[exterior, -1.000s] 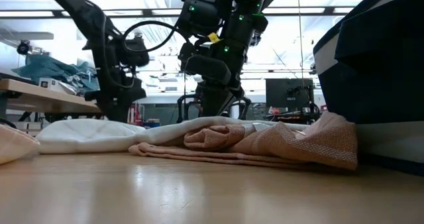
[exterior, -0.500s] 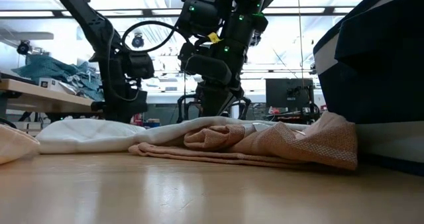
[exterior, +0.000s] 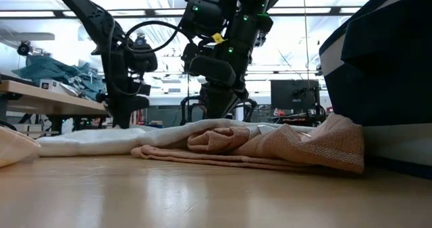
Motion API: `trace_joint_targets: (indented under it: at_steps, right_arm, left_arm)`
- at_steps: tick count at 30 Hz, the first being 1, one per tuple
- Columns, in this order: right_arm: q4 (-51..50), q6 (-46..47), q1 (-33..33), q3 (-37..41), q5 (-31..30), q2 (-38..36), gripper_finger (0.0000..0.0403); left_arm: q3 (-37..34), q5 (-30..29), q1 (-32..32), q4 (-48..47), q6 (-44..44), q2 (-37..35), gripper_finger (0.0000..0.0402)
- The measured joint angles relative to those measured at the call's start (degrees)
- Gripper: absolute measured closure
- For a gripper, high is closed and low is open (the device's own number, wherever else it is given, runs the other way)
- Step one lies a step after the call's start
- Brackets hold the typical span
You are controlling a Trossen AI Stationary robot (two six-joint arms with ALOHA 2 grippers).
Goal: Fold towel
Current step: Fold the white towel
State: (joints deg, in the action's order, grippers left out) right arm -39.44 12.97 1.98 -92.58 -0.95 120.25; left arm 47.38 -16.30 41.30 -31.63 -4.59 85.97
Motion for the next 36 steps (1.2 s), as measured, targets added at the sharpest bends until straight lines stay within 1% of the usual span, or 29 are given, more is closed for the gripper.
trace_joint_targets:
  at_steps: [6,9,12,16,19,21,24,27,29,30,33,34,36]
  right_arm:
    - [0.02,0.06,0.00,0.00,-0.04,0.00,0.0403]
    - [0.04,0.10,0.00,0.00,-0.03,0.00,0.0403]
    - [0.04,0.55,0.00,0.00,-0.04,0.00,0.0403]
    - [0.04,0.59,-0.09,0.00,-0.04,0.00,0.0403]
    - [0.02,0.59,-0.25,0.00,-0.05,0.00,0.0403]
    - [0.02,0.59,-0.37,0.00,-0.03,0.00,0.0403]
    - [-0.02,0.94,-0.59,0.00,-0.06,0.00,0.0403]
    - [-0.09,1.09,-0.77,0.00,-0.05,0.00,0.0403]
    - [-0.13,1.00,-0.91,0.00,-0.04,0.00,0.0403]
    - [-0.14,0.98,-0.98,0.00,-0.06,0.00,0.0403]
    - [-0.22,0.80,-1.01,0.00,-0.02,0.00,0.0403]
    - [-0.22,0.53,-1.01,0.00,-0.02,0.00,0.0403]
    - [-0.20,0.19,-0.98,0.00,-0.03,0.00,0.0403]
  left_arm:
    - [3.49,-1.29,0.00,-1.57,11.69,-0.02,0.0396]
    - [5.00,-2.63,0.06,-2.28,15.21,0.17,0.0398]
    - [5.64,-4.03,0.15,-3.18,17.31,0.59,0.0389]
    - [5.46,-4.62,0.24,-3.48,17.59,1.78,0.0365]
    - [5.42,-7.06,0.24,-4.22,17.40,3.48,0.0347]
    - [5.42,-8.20,0.24,-4.10,16.99,4.64,0.0334]
    - [5.40,-8.38,0.24,-4.13,15.82,5.72,0.0314]
    - [5.40,-8.28,0.24,-5.20,13.94,5.67,0.0296]
    - [5.42,-8.04,0.24,-7.78,12.26,4.77,0.0285]
    - [5.42,-7.03,0.24,-9.52,10.93,4.07,0.0280]
    - [5.42,-0.92,0.25,-14.77,4.56,2.46,0.0268]
    - [5.38,1.49,0.42,-15.89,1.96,1.95,0.0265]
    - [5.35,4.47,0.59,-16.46,-2.99,1.16,0.0260]
